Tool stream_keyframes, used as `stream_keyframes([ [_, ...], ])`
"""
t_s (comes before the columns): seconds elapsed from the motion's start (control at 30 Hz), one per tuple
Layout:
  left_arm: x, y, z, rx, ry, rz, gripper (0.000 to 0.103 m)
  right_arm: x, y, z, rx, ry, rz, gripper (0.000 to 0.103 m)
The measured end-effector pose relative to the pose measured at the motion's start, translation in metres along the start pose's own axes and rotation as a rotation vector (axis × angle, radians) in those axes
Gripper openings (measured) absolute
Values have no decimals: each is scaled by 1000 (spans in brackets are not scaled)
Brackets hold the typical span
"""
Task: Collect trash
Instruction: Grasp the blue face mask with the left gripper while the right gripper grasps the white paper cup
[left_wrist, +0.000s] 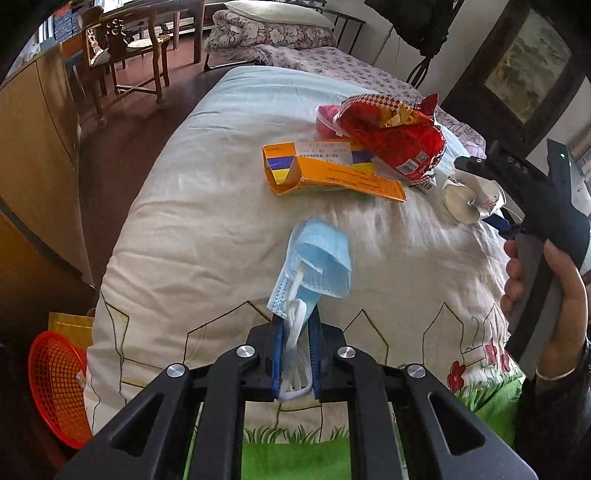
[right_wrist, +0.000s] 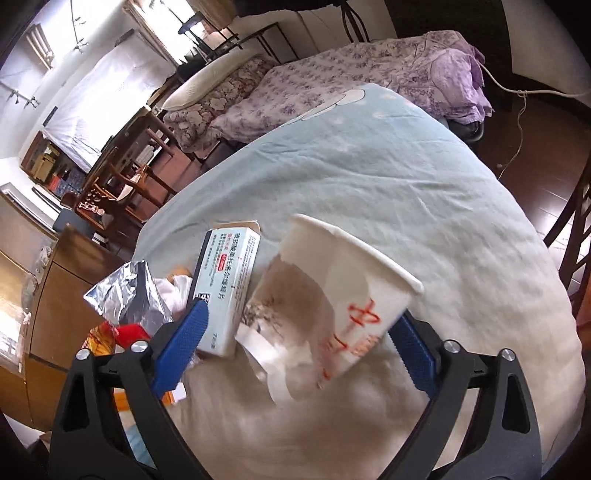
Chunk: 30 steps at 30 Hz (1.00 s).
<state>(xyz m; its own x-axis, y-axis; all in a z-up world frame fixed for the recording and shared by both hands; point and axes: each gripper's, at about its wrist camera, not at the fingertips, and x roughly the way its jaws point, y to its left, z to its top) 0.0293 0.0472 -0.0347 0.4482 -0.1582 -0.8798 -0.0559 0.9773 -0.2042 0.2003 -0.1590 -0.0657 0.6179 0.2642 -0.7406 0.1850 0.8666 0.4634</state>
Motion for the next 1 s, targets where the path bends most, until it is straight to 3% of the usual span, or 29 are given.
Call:
stream_keyframes([
  [0.07,1,0,1,0,-2,0,13,4,3,1,-20,-3,-20,78],
  [0.2,2,1,1,-9,0,-8,13,11,8,1,-70,31,-8,53],
  [0.37,2,6,1,-28,4,-19,13,-17,14,-12,-134,-5,39,31],
  [0.57,-1,9,0,-39,-4,-25,13,-51,13,-29,-142,-4,129,30],
  [0.83,-5,15,-2,-61,-17,-46,13,-50,23,-58,-201,86,90,30],
  [1.0,-6,12,-3,-35,-21,-34,13,-37,19,-59,-168,112,105,40],
])
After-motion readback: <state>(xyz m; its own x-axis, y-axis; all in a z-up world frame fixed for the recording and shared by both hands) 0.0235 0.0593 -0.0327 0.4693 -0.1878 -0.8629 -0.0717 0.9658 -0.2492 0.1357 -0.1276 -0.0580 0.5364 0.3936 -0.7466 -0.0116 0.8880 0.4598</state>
